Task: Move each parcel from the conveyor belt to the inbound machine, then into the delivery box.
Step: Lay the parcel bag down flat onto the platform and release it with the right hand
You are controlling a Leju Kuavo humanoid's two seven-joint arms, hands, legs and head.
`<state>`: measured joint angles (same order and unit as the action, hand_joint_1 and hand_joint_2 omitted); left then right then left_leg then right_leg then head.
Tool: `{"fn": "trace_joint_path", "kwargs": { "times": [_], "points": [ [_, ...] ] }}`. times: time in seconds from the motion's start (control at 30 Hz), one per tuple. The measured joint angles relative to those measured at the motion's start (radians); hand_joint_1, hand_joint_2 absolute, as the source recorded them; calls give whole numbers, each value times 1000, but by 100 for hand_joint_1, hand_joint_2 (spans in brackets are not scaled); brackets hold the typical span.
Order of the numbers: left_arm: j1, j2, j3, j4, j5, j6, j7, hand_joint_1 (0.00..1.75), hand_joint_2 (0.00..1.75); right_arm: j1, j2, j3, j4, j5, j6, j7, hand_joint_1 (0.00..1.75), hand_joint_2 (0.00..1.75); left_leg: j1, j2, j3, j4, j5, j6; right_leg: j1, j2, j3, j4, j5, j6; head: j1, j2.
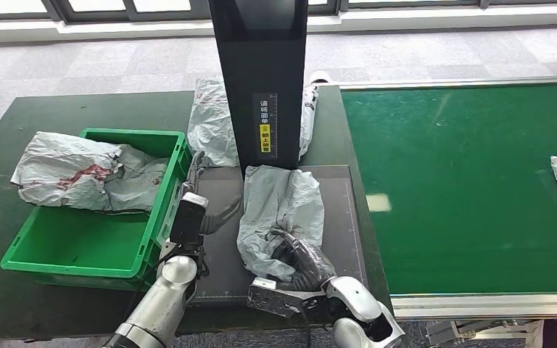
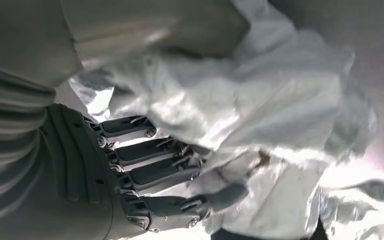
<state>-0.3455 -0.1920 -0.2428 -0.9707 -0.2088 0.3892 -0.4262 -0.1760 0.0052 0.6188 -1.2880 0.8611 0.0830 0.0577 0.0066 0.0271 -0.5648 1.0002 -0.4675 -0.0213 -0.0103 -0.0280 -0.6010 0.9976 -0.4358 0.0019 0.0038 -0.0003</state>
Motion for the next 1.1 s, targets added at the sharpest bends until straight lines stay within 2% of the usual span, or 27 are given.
{"fn": "trace_joint_path", "kwargs": {
  "times": [0.1, 0.2, 0.27, 0.47, 0.6, 0.63, 0.93, 0.97, 1.07, 1.1],
  "points": [
    [24, 8, 0, -41, -5, 9, 2, 0, 175, -1, -3, -7, -11, -34, -130, -38, 0, 175, 0, 0, 0, 0, 0, 0, 0, 0, 0, 0, 0, 0, 0, 0],
    [59, 18, 0, -84, -28, 10, 10, 0, 175, 0, -2, -49, -57, -121, -280, -137, 0, 175, 0, 0, 0, 0, 0, 0, 0, 0, -1, 0, 0, 0, 0, 0],
    [71, 21, 0, -97, -42, 10, 10, 0, 175, 2, 1, -82, -81, -182, -339, -199, 0, 175, 0, 0, 0, 0, 0, 0, 0, -1, 0, 0, 0, 0, 0, 0],
    [79, 24, 0, -103, -54, 9, 10, 0, 175, 8, 5, -119, -102, -244, -379, -256, 0, 175, 0, 0, 0, 0, 0, 0, 0, 0, 0, 0, 0, 0, 0, 0],
    [83, 42, -18, -90, -139, -75, -3, 0, 175, 34, 28, -214, -120, -458, -444, -421, 0, 175, 0, 0, 0, 0, 0, 0, 0, 0, 0, 0, 0, 0, 0, 0],
    [83, 47, -23, -83, -153, -93, -8, 0, 175, 35, 31, -229, -118, -479, -448, -438, 0, 175, 0, 0, 0, 0, 0, 0, 0, 0, 0, 0, 0, 0, 0, 0],
    [83, 70, -54, -36, -212, -161, -6, 0, 175, 34, 46, -293, -93, -523, -459, -470, 0, 175, 0, 0, 0, 0, 0, 0, 0, 0, 0, 0, 0, 0, 0, 0],
    [82, 75, -64, -26, -247, -197, 11, 9, 175, 30, 48, -299, -86, -534, -461, -471, 0, 175, 0, 0, 0, 0, 0, 0, 0, 0, 0, 0, 0, 0, 0, 0],
    [61, 94, -125, 63, -420, -358, 77, 140, 175, 4, 50, -316, -43, -558, -458, -488, 0, 175, 0, 0, 0, 0, 0, 0, 0, 0, 0, 0, 0, 0, 0, 0],
    [48, 99, -150, 106, -473, -401, 88, 175, 175, -4, 51, -323, -26, -561, -456, -496, 0, 175, 0, -1, 1, 0, 0, 0, 0, -1, 0, 0, 0, 0, 0, 0]
  ]
}}
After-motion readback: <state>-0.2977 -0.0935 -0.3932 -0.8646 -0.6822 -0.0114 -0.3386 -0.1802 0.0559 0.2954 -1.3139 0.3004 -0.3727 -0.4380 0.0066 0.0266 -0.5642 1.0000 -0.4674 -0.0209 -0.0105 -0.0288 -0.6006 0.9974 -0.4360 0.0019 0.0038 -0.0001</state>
